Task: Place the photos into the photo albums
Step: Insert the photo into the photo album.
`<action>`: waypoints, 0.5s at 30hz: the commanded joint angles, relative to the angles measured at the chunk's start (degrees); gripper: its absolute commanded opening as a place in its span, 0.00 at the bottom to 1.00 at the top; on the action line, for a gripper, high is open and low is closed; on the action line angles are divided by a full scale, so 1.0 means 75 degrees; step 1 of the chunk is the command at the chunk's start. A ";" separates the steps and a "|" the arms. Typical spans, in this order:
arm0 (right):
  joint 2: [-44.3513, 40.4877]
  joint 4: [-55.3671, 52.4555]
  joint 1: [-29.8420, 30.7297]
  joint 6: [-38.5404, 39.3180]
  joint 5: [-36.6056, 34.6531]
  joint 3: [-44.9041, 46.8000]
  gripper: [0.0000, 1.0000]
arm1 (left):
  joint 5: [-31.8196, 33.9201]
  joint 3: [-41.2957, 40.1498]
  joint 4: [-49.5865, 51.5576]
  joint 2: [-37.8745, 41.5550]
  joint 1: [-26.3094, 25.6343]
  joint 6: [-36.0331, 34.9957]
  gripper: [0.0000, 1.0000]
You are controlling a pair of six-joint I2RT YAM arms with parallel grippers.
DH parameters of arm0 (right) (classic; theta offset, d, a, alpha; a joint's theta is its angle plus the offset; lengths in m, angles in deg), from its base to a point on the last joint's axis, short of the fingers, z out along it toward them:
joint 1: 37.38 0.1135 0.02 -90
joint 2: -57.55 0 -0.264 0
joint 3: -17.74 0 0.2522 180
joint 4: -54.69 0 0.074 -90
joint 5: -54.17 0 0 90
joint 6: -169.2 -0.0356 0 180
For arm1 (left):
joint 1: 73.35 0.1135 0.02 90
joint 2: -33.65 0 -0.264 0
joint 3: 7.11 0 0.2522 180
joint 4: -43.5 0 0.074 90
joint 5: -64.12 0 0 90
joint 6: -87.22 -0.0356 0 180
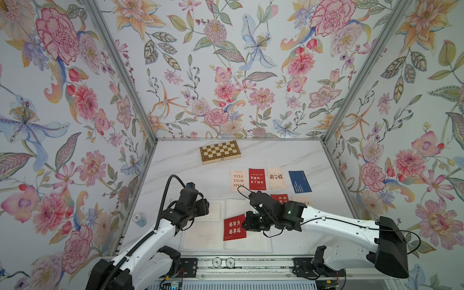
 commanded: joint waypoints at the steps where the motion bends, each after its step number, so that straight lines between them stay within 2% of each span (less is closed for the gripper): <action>1: 0.0154 -0.0385 0.0119 -0.0251 -0.0302 -0.0262 0.00 | 0.0229 -0.0026 -0.0105 0.0003 -0.0071 -0.0261 0.65; 15: 0.0811 -0.0518 0.0359 -0.0489 -0.0485 -0.0586 0.00 | 0.0335 -0.0161 -0.0307 0.0091 -0.0104 -0.0525 0.65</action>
